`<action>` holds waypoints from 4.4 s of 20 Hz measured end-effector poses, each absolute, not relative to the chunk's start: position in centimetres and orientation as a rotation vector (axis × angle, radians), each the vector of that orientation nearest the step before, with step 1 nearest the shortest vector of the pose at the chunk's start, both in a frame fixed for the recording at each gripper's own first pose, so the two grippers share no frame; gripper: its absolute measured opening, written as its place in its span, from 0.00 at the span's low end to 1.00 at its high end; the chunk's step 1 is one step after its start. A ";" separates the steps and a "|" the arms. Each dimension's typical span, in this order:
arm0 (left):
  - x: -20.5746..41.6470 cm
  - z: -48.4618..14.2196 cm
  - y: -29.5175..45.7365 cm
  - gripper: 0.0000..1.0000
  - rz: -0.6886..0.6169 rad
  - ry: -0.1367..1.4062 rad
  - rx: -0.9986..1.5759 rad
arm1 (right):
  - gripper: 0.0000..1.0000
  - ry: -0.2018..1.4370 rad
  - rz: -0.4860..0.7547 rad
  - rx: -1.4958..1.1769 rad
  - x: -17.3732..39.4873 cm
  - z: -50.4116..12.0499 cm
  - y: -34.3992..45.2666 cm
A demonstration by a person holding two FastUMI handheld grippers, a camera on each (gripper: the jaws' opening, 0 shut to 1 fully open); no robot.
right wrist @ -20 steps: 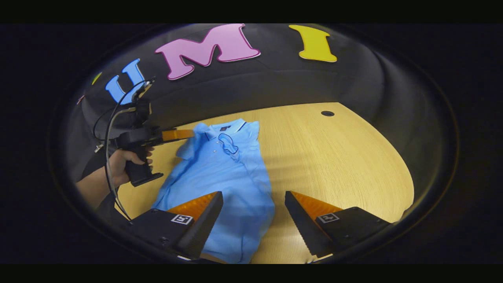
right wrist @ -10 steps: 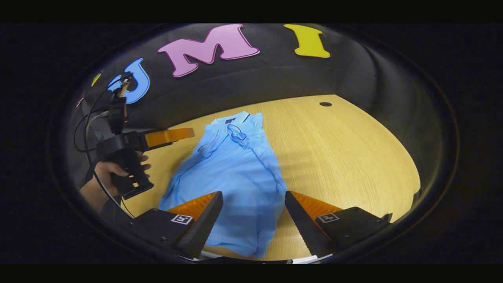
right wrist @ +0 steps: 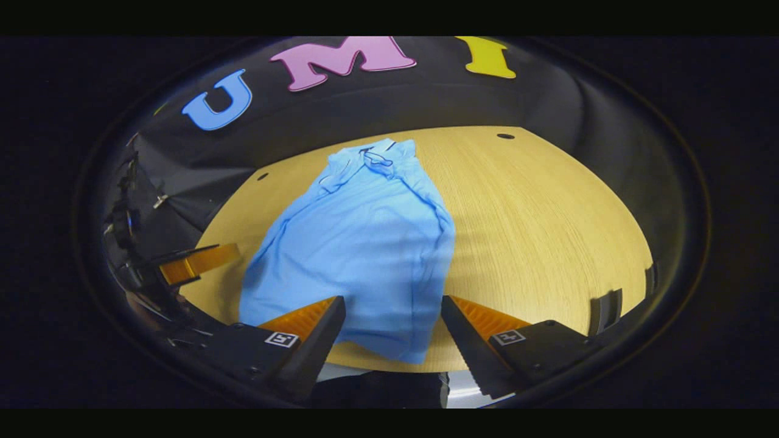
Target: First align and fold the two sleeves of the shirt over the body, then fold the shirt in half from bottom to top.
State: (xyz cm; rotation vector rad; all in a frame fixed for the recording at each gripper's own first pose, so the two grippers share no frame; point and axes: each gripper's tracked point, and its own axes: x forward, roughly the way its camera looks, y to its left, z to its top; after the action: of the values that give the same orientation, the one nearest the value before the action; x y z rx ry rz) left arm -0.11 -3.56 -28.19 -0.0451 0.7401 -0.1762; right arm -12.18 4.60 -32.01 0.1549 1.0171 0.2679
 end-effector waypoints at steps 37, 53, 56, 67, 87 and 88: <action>-5.1 -35.0 -7.6 0.06 -0.169 0.986 -0.023 | 0.07 1.173 0.508 -0.018 -13.1 -36.4 4.9; 10.2 -19.0 -10.0 0.06 -0.206 0.776 -0.079 | 0.06 0.905 0.535 0.014 8.9 -25.8 8.3; 15.2 -16.3 -9.8 0.06 -0.203 0.708 -0.074 | 0.06 0.835 0.533 0.013 14.4 -24.2 9.2; 36.2 -17.3 -9.0 0.06 -0.208 0.580 -0.021 | 0.06 0.707 0.440 0.057 32.8 -26.4 12.7; 40.9 -16.0 -8.6 0.97 -0.163 0.348 -0.012 | 1.00 0.622 0.263 0.035 34.3 -27.9 9.3; 39.0 -14.7 -8.0 0.98 -0.153 0.316 0.005 | 0.99 0.600 0.246 0.030 33.1 -26.7 8.5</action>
State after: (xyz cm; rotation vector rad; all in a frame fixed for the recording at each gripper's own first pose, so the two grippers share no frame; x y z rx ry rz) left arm 39.03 -8.03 -14.73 0.0049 0.3160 -0.1531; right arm 33.11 8.47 -26.67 0.0298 0.6000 0.2458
